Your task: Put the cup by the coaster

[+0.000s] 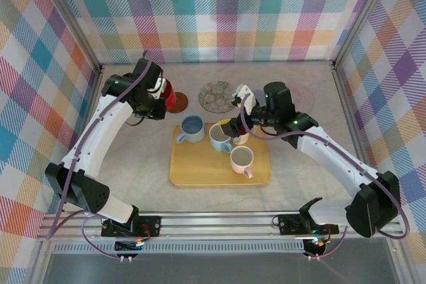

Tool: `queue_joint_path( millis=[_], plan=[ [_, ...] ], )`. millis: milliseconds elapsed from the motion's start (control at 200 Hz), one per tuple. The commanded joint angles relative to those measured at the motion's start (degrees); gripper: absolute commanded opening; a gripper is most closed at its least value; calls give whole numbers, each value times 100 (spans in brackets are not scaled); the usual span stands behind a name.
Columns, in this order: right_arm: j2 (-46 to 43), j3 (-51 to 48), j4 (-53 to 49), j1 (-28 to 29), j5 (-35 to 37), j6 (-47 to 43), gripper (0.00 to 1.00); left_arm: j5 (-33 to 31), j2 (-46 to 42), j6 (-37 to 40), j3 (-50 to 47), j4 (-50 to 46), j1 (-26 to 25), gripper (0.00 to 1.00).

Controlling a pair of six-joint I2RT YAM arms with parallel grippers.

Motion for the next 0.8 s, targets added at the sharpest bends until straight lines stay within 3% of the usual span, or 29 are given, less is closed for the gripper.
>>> queue_joint_path(
  millis=[0,305,795],
  plan=[
    [169,228,364,107,-232,217,99,49,96,152,-67,584,288,0],
    [836,886,211,468,-71,296,99,-35,824,322,-332,1220,860,0],
    [1081,931,70,569,87,466,99,18,1791,511,-379,1894,1664,0]
  ],
)
